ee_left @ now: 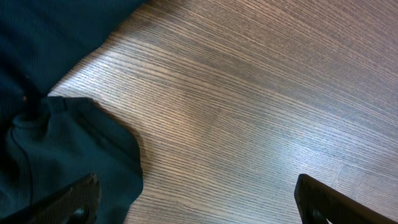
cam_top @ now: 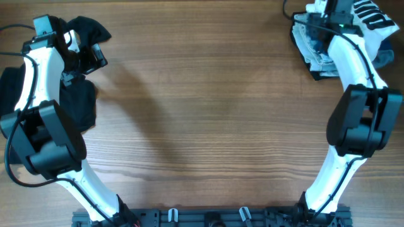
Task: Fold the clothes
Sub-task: 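Release the bundle on the stack and press it down with the right gripper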
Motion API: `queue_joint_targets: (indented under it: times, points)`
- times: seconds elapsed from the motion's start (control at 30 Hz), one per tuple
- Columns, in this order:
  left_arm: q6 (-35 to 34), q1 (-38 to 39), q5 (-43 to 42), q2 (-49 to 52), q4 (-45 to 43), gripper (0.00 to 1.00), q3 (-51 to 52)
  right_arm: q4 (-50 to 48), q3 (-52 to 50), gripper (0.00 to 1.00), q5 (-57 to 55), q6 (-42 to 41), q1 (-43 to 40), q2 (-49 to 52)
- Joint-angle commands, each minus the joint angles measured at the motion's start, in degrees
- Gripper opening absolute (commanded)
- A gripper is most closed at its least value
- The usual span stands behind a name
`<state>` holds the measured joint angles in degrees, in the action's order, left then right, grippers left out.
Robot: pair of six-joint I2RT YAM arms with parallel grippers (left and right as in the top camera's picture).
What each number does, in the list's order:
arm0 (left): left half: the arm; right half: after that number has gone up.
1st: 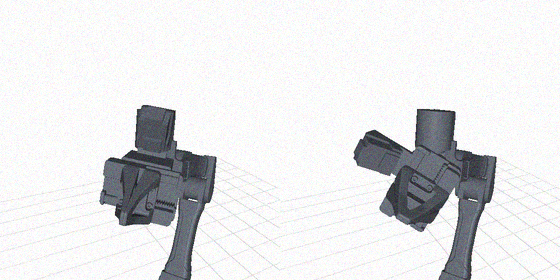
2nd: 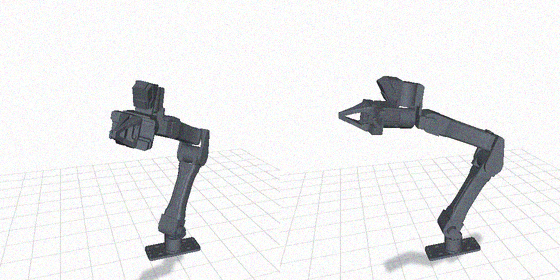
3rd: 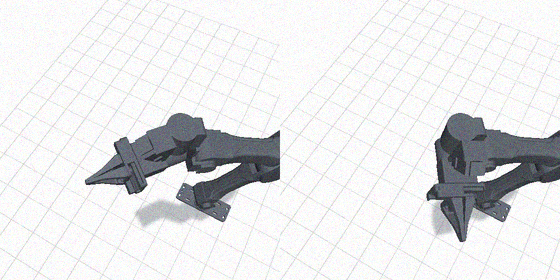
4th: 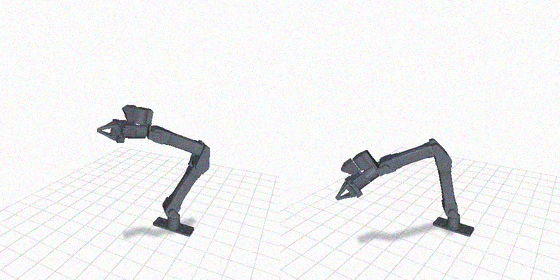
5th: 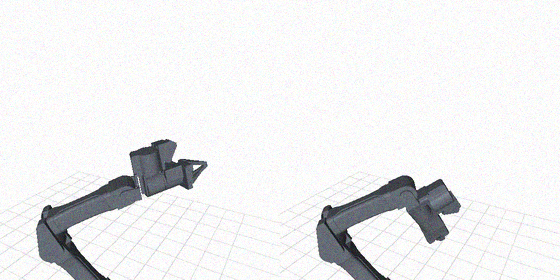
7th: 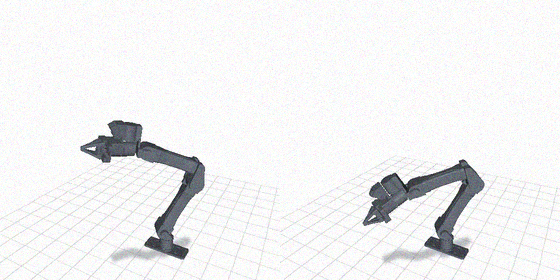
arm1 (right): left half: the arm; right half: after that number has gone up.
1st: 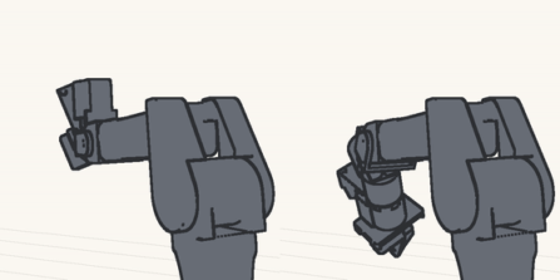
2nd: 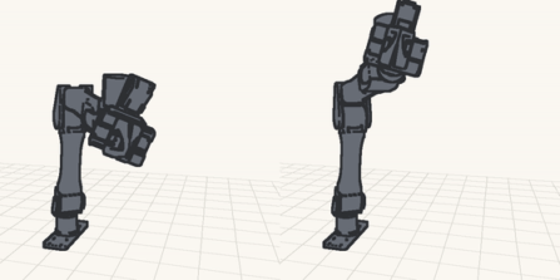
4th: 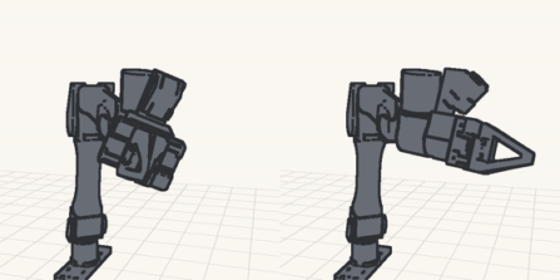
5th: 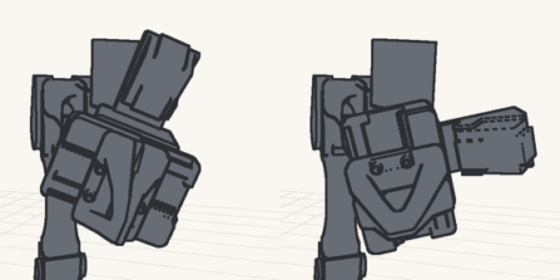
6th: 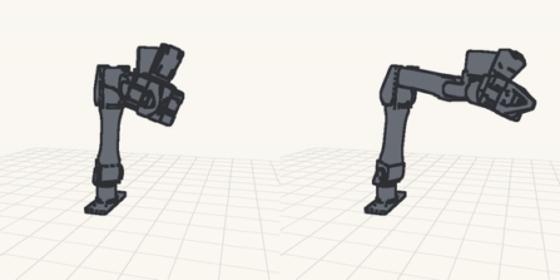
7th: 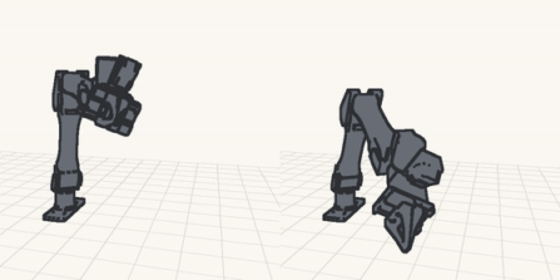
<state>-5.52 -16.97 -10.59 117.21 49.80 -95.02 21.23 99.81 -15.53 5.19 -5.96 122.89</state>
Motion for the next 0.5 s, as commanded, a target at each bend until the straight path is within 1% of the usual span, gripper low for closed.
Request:
queue_joint_targets:
  times: [0.0, 0.1, 0.2, 0.33, 0.47]
  points:
    - [-1.01, 0.20, -0.74, 0.70, -0.15, 1.00, -0.55, 0.04, 1.25, 0.96, 1.86, -0.83, 0.61, -9.75]
    - [-1.03, 0.20, -0.74, 0.70, -0.15, 1.00, -0.55, -1.05, 1.25, 0.99, 1.86, -0.87, -0.13, -15.52]
    - [-1.03, 0.26, -0.74, 0.70, -0.15, 1.00, -0.55, -2.97, 1.22, 0.99, 1.90, -1.31, -2.10, -18.62]
    - [-1.03, 0.24, -0.74, 0.70, -0.15, 1.00, -0.55, -4.66, 1.22, 0.99, 2.16, -3.04, -5.35, -17.46]
    - [-1.03, 0.24, -0.74, 0.72, -0.15, 1.00, -0.55, -9.94, 1.22, 1.00, 3.85, -6.67, -9.46, -12.04]
